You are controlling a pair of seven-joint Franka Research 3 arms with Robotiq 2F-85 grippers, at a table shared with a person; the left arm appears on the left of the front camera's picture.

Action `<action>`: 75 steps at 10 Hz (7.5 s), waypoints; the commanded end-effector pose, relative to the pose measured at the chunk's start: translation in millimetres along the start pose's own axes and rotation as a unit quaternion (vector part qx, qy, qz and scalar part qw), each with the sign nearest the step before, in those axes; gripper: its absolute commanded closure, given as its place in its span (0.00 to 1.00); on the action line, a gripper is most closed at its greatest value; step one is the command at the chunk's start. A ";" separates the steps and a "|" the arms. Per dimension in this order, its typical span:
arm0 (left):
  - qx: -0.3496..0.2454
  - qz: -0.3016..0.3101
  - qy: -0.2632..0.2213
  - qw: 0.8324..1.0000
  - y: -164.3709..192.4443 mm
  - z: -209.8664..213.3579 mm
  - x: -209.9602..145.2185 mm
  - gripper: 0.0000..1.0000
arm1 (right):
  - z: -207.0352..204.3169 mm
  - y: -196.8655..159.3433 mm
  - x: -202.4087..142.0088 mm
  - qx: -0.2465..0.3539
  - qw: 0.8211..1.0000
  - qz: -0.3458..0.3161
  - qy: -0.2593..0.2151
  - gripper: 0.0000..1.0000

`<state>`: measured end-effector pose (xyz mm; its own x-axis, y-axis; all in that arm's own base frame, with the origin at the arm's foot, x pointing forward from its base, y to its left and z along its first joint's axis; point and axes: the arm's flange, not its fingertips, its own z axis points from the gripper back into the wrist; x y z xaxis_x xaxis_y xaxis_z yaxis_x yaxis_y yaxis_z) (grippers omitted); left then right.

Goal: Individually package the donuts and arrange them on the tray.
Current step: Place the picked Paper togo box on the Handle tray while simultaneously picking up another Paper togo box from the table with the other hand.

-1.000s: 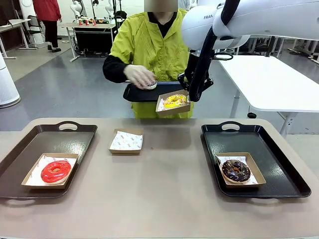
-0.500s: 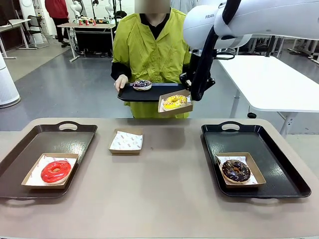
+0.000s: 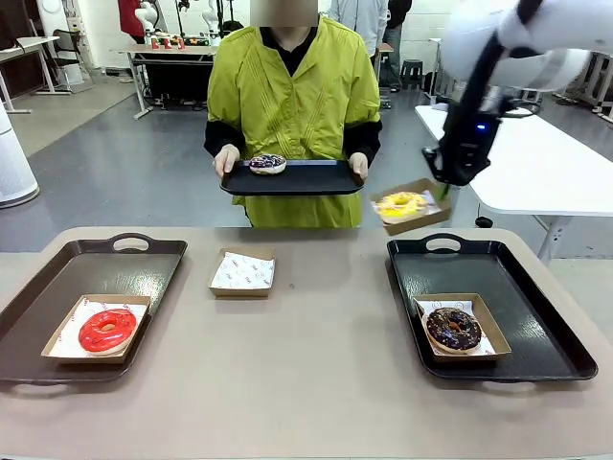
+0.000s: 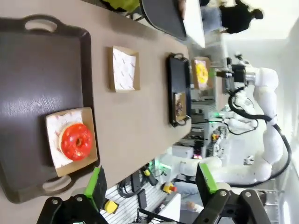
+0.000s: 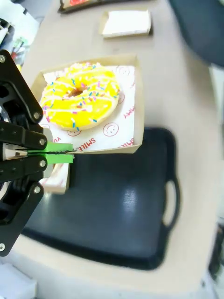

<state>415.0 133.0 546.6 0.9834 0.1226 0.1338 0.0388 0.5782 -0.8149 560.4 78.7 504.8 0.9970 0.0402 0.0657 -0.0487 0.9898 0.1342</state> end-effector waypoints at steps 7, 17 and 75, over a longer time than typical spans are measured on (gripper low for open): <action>0.254 -0.041 0.046 0.965 -75.2 -177.7 64.3 0.00 | -49.3 -79.3 -10.9 0.028 0.998 -0.033 -0.038 0.99; 0.378 -0.124 0.042 0.916 -73.8 -308.7 40.6 0.00 | -43.3 -79.7 -5.7 0.011 0.999 -0.037 -0.027 0.99; 0.438 -0.051 0.041 0.896 -203.8 -349.6 122.6 1.00 | -68.0 -340.9 -167.5 0.526 0.843 -0.049 -0.097 0.00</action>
<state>600.1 -258.7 529.3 0.9949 0.0078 0.1004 -0.0037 0.9992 -0.0408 412.9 -255.5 379.5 0.9820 -0.1388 0.1284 -0.0737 0.3444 0.9359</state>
